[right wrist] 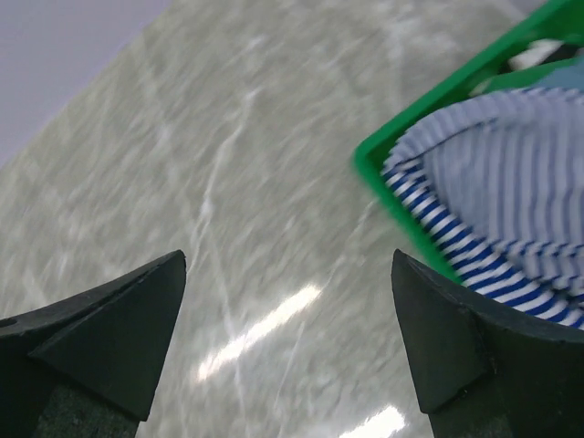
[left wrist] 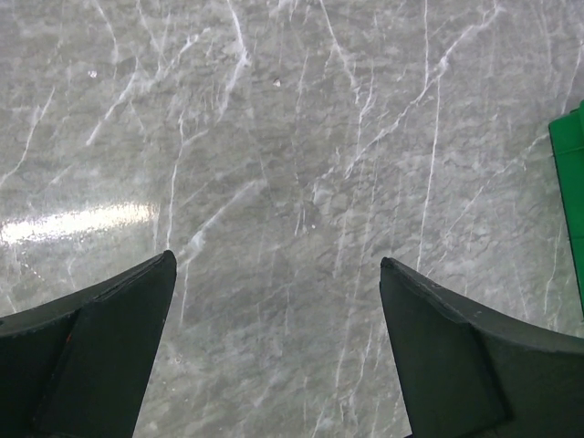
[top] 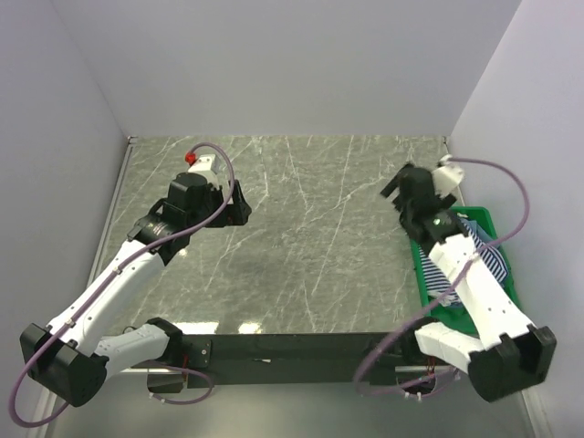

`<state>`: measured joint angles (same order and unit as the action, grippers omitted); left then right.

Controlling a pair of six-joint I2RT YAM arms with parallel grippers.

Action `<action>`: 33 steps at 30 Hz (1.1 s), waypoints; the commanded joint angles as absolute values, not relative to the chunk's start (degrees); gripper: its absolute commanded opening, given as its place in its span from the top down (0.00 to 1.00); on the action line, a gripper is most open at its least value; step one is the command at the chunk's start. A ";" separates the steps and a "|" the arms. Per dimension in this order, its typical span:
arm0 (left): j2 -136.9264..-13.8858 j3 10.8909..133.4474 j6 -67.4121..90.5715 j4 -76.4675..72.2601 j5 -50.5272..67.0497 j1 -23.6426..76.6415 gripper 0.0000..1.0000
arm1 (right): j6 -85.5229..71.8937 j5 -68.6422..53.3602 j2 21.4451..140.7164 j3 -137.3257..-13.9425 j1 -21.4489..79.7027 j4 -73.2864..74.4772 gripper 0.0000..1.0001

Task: Fold and stack the tank tops
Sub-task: Grab the tank top from the pile

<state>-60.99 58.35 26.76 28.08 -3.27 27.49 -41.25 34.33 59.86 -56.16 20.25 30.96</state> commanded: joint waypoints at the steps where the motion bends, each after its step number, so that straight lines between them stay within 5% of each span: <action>1: -60.29 57.92 27.60 26.72 -3.16 27.60 0.01 | -39.55 32.18 63.80 -61.08 9.00 36.12 0.00; 9: -60.73 56.69 28.83 26.54 -1.76 27.60 0.01 | -40.43 24.08 61.62 -55.12 -16.67 34.37 0.03; 28: -64.86 57.13 30.06 26.28 1.32 27.60 0.02 | -42.36 21.01 75.40 -47.90 -27.25 18.81 0.12; 31: -64.78 56.96 30.15 26.28 0.71 27.60 0.02 | -42.37 19.52 75.33 -47.29 -27.25 18.11 0.20; 33: -64.78 56.87 30.23 26.37 0.62 27.60 0.02 | -42.28 19.25 73.58 -46.76 -27.25 17.93 0.35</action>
<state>-65.34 56.16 29.67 27.33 0.21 27.49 -41.60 19.79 75.99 -47.68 -26.89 20.69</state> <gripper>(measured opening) 0.978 0.696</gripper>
